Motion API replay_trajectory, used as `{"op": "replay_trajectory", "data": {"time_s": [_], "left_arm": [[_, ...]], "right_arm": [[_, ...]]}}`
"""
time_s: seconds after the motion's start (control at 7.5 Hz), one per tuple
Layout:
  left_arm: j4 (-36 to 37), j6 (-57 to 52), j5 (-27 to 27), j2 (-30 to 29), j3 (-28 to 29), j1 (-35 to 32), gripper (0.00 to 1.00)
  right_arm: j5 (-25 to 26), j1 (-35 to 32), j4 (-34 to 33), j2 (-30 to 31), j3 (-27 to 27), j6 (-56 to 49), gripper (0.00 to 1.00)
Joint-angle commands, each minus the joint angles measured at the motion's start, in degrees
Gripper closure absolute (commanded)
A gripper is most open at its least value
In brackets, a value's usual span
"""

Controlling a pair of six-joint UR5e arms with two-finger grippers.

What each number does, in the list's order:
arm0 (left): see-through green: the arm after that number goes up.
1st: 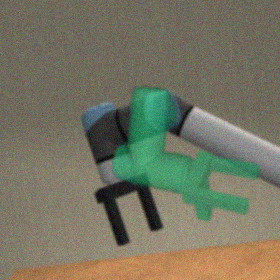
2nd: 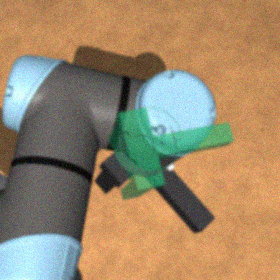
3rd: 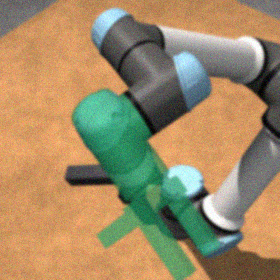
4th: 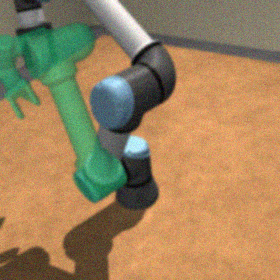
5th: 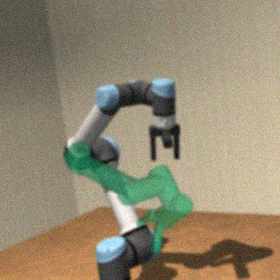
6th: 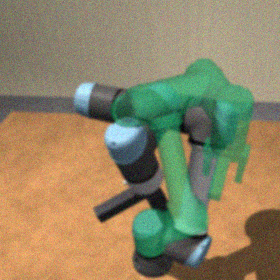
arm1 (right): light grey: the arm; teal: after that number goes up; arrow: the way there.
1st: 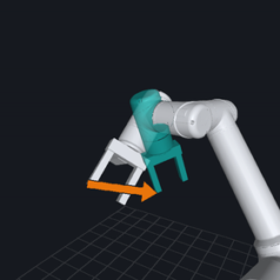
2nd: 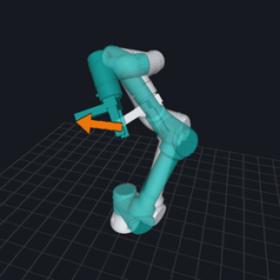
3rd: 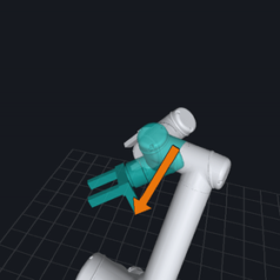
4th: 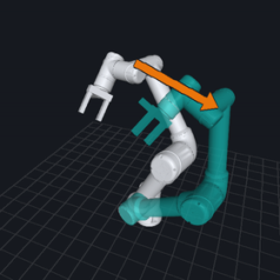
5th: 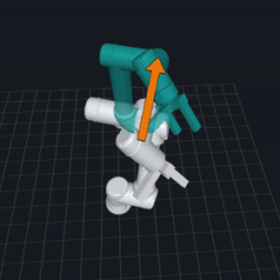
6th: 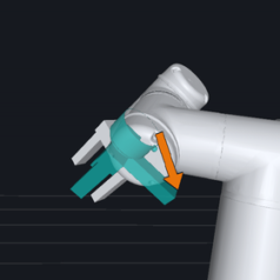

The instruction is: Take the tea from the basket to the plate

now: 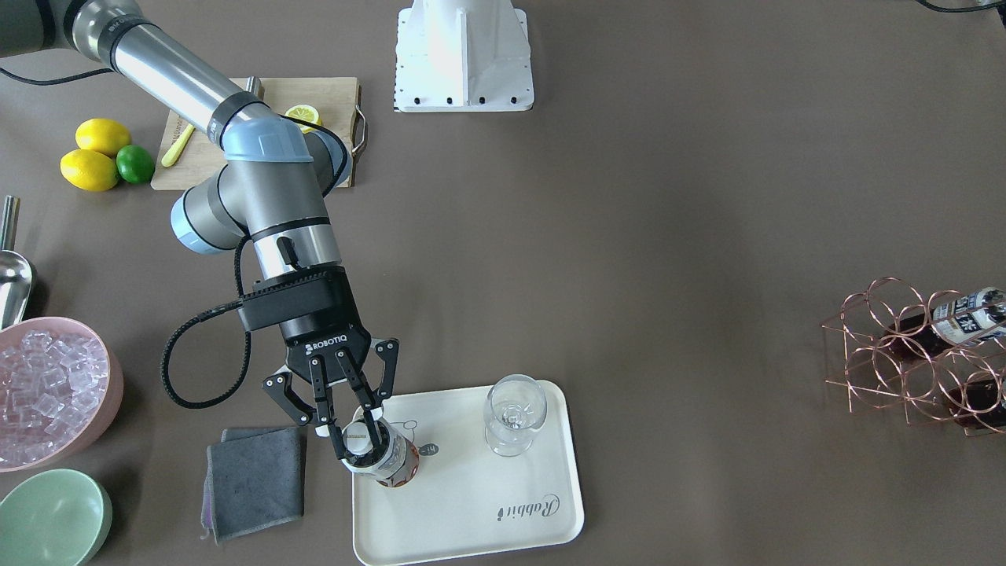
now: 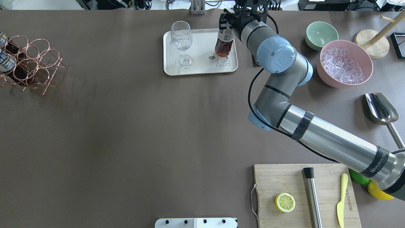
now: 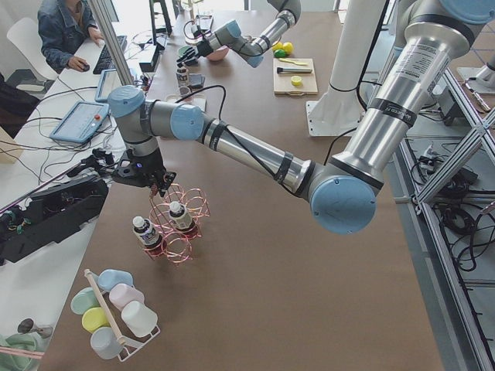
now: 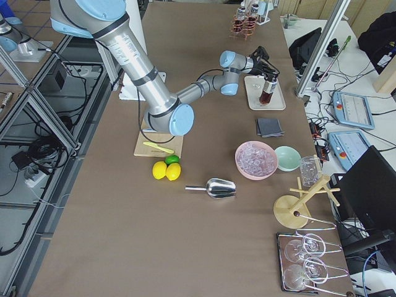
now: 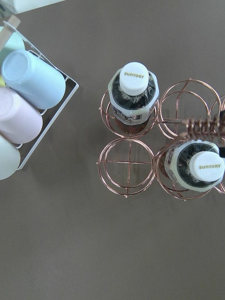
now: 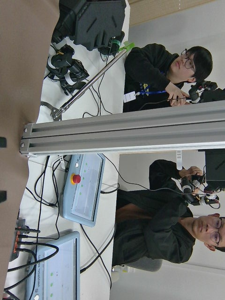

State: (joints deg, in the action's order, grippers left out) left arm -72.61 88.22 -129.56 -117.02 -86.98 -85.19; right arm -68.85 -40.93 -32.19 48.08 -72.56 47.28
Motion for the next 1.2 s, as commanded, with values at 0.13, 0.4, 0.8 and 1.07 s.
{"op": "replay_trajectory", "data": {"time_s": [0.13, 0.4, 0.8, 1.07], "left_arm": [[-5.3, 7.0, 2.5, -5.2, 11.0, 0.1, 1.0], [-4.2, 9.0, 3.5, -8.9, 12.3, 0.1, 1.0], [-1.0, 9.4, 4.6, -11.0, 12.4, 0.7, 1.0], [-9.0, 8.2, 6.3, -10.9, 18.6, 0.9, 1.0]], "right_arm": [[5.4, 3.0, 0.0, -0.4, 1.0, 0.0, 1.0], [5.7, 3.4, 0.0, -0.3, 1.0, 0.0, 1.0], [5.6, 3.8, 0.5, -0.1, 0.4, 0.0, 0.01], [5.3, 3.8, 0.6, 0.5, -0.8, -0.1, 0.0]]}}
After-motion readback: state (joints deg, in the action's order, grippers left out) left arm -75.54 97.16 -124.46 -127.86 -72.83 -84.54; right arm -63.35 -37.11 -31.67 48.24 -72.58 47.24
